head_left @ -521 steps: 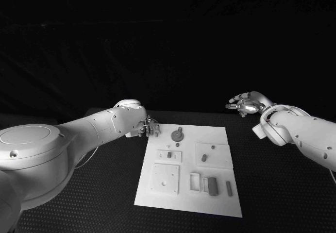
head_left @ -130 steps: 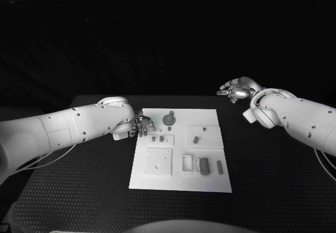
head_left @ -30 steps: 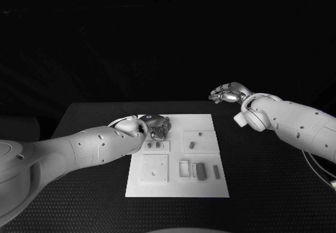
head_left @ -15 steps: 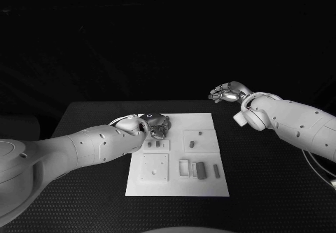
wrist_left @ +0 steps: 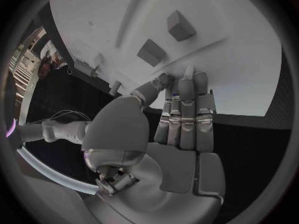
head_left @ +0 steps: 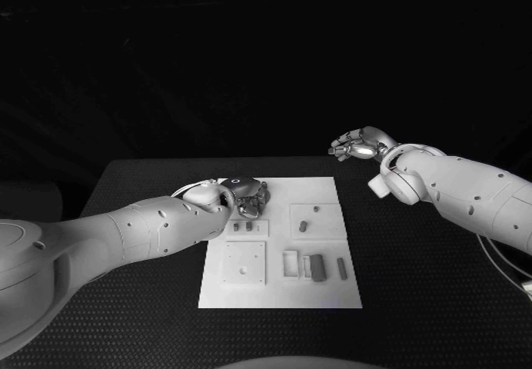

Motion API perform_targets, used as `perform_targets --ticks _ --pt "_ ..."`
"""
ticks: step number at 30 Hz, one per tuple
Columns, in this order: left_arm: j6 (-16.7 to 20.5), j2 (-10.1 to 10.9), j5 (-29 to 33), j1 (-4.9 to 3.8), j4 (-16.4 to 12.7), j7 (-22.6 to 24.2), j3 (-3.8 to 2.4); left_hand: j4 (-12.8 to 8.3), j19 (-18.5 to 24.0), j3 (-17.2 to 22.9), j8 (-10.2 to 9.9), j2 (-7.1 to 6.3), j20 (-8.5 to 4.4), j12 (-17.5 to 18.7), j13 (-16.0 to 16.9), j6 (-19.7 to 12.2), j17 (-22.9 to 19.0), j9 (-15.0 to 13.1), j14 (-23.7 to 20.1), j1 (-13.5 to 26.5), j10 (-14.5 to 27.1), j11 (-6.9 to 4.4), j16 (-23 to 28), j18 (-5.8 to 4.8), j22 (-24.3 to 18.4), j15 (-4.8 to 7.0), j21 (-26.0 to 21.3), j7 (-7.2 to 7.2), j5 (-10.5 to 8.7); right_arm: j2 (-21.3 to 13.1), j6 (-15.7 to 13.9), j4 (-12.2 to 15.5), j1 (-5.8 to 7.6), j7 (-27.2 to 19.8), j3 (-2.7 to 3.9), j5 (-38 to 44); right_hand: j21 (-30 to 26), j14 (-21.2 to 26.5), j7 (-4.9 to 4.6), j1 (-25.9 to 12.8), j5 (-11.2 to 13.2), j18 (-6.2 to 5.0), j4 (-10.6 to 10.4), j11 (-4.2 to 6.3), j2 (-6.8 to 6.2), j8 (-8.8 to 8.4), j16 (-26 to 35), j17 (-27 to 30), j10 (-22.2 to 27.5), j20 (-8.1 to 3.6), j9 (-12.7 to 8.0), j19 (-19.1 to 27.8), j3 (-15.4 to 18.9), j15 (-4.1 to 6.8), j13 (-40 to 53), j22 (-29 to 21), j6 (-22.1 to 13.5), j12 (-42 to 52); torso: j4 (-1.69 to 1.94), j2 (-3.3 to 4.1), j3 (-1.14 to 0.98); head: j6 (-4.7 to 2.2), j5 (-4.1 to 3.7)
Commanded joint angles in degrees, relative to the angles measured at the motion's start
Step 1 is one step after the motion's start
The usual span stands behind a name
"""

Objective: Assemble the parts on the task board

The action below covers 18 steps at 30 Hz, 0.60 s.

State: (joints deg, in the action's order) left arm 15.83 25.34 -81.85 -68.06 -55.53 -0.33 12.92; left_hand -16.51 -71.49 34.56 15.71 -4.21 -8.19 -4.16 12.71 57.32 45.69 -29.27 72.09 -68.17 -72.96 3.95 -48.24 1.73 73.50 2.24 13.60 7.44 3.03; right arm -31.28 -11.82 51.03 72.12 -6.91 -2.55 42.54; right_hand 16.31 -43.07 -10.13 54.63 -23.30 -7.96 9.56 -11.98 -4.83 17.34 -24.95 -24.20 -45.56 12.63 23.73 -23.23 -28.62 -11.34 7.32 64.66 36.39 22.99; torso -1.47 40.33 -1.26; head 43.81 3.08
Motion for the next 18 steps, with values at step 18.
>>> perform_targets --ticks 18 --pt "2.9 0.3 1.3 0.89 0.1 1.5 0.45 -0.1 -3.5 1.4 1.7 0.73 -1.40 -0.6 0.6 3.7 0.1 -0.5 2.4 -1.7 -4.2 -1.68 -5.2 2.07 2.8 1.90 2.8 -1.28 0.21 0.1 0.6 0.2 0.00 -0.5 0.02 0.0 -0.3 -0.4 -3.80 0.5 -0.1 0.52 -0.2 0.07 -0.32 0.40 0.0 0.0 -0.5 -0.03 -0.1 -0.5 0.1 0.11 -0.2 0.1 -0.4 -0.2 -0.02 -0.02 0.00 -0.16 0.14"
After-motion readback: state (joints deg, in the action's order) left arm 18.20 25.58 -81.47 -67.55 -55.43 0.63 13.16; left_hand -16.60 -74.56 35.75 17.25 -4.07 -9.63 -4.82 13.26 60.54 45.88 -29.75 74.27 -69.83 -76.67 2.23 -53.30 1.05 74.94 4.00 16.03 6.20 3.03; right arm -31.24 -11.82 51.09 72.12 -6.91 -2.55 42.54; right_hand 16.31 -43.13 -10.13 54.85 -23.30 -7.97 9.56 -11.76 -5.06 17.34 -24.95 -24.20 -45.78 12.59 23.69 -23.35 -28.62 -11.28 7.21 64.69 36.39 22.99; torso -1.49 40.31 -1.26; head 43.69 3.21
